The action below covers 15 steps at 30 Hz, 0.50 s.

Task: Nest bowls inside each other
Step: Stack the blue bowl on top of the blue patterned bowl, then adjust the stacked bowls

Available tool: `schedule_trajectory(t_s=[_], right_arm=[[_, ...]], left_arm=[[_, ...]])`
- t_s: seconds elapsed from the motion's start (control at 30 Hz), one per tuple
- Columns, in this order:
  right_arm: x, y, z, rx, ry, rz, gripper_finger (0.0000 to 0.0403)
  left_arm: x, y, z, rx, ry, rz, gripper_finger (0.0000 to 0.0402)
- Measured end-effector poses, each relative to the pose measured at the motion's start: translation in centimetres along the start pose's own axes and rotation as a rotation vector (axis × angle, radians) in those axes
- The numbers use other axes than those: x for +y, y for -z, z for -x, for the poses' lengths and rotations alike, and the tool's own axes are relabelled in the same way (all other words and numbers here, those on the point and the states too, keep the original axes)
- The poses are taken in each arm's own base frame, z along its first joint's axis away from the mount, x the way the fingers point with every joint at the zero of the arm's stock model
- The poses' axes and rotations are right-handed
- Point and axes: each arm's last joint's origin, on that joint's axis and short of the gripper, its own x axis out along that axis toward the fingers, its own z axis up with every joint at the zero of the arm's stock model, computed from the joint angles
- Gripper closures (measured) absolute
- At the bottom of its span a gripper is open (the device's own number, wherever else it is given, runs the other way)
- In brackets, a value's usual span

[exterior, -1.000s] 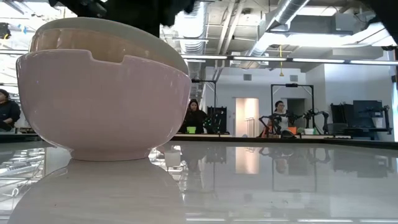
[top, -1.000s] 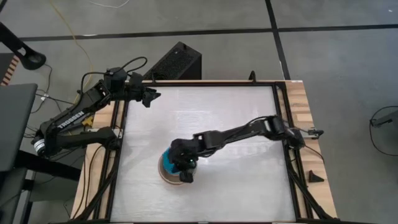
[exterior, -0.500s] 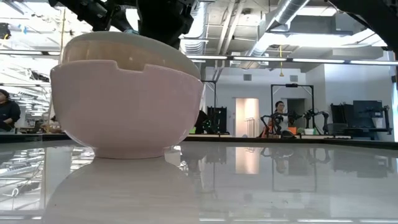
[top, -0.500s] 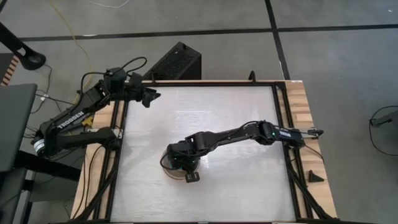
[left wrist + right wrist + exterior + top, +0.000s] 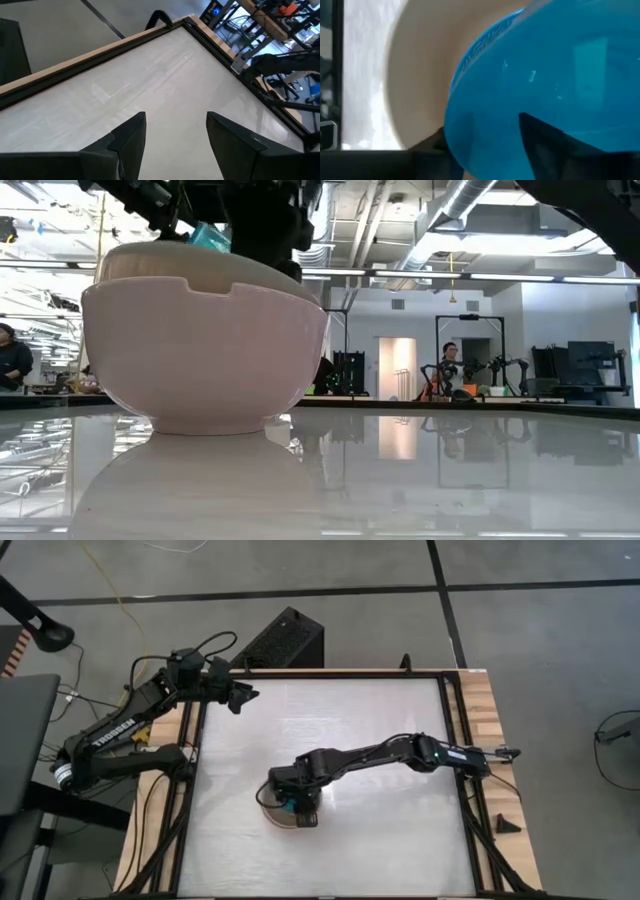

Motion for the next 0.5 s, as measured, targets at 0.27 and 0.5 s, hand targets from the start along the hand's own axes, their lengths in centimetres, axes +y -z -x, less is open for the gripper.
schedule_trajectory(t_s=[0.27,0.5], right_arm=[[0.8,-0.6,3.9,-0.111,-0.036,-0.055,0.0156],[2.5,-0.2,7.2,-0.175,-0.022,-0.069,0.0171]], left_arm=[[0.0,0.0,0.0,0.006,0.014,0.0,0.0205],[-0.2,0.1,0.0,0.028,0.06,0.003,0.0205]])
